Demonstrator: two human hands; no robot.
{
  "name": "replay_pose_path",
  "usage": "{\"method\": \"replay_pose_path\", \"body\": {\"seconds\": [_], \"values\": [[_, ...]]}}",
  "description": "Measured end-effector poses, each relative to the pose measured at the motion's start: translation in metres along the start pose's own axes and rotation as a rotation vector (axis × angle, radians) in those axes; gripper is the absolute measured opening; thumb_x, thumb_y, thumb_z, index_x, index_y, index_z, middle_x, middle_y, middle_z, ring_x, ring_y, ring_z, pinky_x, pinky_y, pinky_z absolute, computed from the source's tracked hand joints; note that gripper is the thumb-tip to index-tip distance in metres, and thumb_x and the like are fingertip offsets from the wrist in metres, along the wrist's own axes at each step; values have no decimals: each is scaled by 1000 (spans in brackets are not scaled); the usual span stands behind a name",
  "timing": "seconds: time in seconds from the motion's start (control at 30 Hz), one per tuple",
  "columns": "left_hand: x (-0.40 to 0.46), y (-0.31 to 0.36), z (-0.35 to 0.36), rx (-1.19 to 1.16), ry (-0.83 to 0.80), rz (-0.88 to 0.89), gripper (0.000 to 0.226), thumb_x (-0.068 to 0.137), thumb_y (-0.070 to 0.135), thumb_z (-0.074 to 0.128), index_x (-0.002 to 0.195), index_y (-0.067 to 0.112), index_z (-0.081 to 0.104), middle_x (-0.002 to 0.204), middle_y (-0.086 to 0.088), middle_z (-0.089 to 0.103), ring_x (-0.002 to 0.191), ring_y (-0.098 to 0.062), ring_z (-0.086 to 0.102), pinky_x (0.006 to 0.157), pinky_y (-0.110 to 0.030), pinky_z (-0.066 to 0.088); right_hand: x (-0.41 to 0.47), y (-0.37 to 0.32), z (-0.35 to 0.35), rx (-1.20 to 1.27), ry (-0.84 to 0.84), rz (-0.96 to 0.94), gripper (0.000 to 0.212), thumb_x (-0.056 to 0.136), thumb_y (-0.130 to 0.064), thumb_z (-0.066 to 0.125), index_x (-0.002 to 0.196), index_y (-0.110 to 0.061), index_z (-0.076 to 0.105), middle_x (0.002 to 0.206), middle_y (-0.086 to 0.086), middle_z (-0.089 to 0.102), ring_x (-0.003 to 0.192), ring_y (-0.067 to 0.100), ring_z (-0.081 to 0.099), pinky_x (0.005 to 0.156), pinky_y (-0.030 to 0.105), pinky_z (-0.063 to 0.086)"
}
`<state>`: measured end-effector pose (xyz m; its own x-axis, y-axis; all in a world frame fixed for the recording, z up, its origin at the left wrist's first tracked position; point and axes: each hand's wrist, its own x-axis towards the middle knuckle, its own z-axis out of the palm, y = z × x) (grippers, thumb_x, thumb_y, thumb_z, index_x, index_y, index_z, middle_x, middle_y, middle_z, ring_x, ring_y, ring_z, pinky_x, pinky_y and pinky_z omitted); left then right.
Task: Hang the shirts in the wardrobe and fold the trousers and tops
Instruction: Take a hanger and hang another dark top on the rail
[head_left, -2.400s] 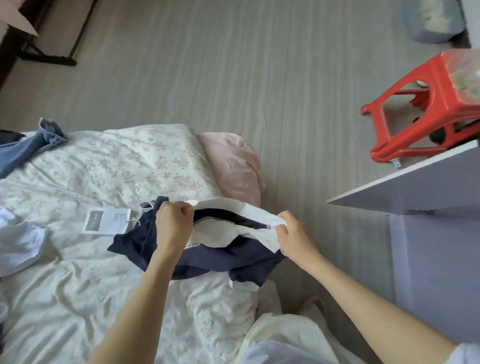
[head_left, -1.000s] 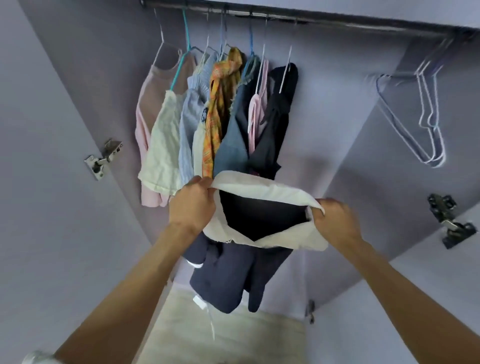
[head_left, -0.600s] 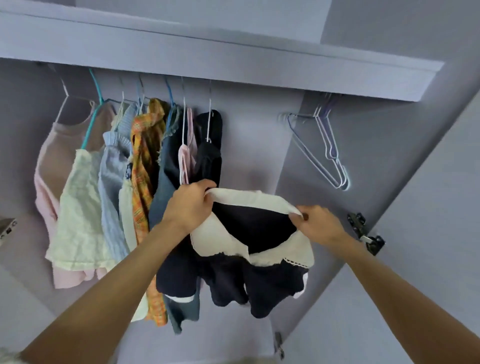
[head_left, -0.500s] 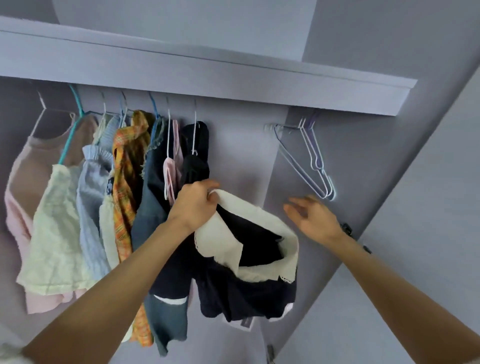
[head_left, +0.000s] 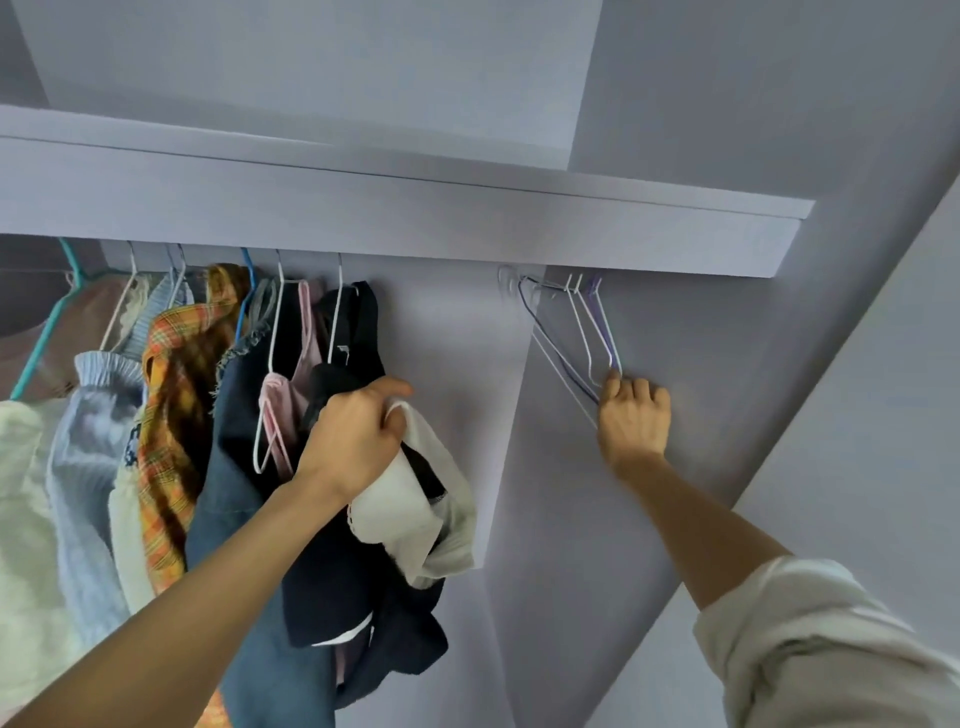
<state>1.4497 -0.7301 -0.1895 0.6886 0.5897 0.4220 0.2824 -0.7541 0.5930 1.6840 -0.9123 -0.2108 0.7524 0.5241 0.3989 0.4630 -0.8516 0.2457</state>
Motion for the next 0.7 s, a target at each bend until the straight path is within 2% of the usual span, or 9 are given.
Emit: {"method": "replay_pose_path", "body": {"seconds": [0.1, 0.23, 0.3, 0.37, 0.43, 0.57, 0.7], "values": [[-2, -1, -3, -3, 4, -18, 32, 88, 7, 52, 118, 16, 61, 46, 8, 43, 48, -6, 46, 60, -27, 39, 5, -7, 8, 96, -11, 48, 40, 89, -9, 36, 127, 2, 41, 115, 15, 60, 111, 29, 48, 92, 36, 30], [-3, -1, -6, -6, 4, -39, 31, 89, 8, 52, 118, 17, 61, 49, 8, 46, 51, -11, 47, 60, -29, 42, 7, -21, 12, 96, -30, 65, 58, 87, -13, 42, 141, -4, 24, 115, 10, 61, 114, 26, 50, 93, 34, 31], [-4, 0, -8, -4, 8, -45, 31, 89, 8, 52, 117, 17, 61, 49, 8, 46, 49, -8, 46, 58, -28, 40, 10, -30, 13, 161, -53, 84, 52, 86, -10, 42, 137, -4, 30, 112, 12, 64, 111, 27, 56, 93, 35, 34], [-5, 0, -9, 0, 12, -50, 31, 89, 8, 52, 117, 17, 61, 47, 8, 44, 48, -9, 46, 58, -29, 40, 10, -44, 9, 356, -72, 134, 31, 91, -12, 38, 120, -3, 48, 108, 18, 65, 104, 34, 61, 88, 38, 42], [-5, 2, -11, 11, -3, -47, 31, 89, 8, 51, 118, 16, 60, 48, 8, 43, 49, -11, 46, 59, -31, 43, 12, -58, 0, 551, -8, 189, 29, 97, -19, 35, 106, 0, 55, 103, 24, 65, 99, 40, 61, 80, 41, 46], [-9, 2, -15, 24, -15, -44, 31, 90, 9, 51, 119, 15, 61, 51, 8, 45, 55, -18, 47, 70, -38, 50, 9, -72, -21, 740, 129, 218, 34, 100, -22, 32, 106, 3, 56, 97, 27, 64, 93, 42, 61, 73, 42, 45], [-20, -1, -15, 0, 15, -33, 32, 90, 7, 51, 119, 12, 62, 47, 9, 42, 49, -13, 43, 64, -31, 46, -3, -73, -34, 950, 133, 235, 31, 99, -16, 34, 109, 0, 58, 100, 24, 65, 94, 40, 60, 72, 39, 42]]}}
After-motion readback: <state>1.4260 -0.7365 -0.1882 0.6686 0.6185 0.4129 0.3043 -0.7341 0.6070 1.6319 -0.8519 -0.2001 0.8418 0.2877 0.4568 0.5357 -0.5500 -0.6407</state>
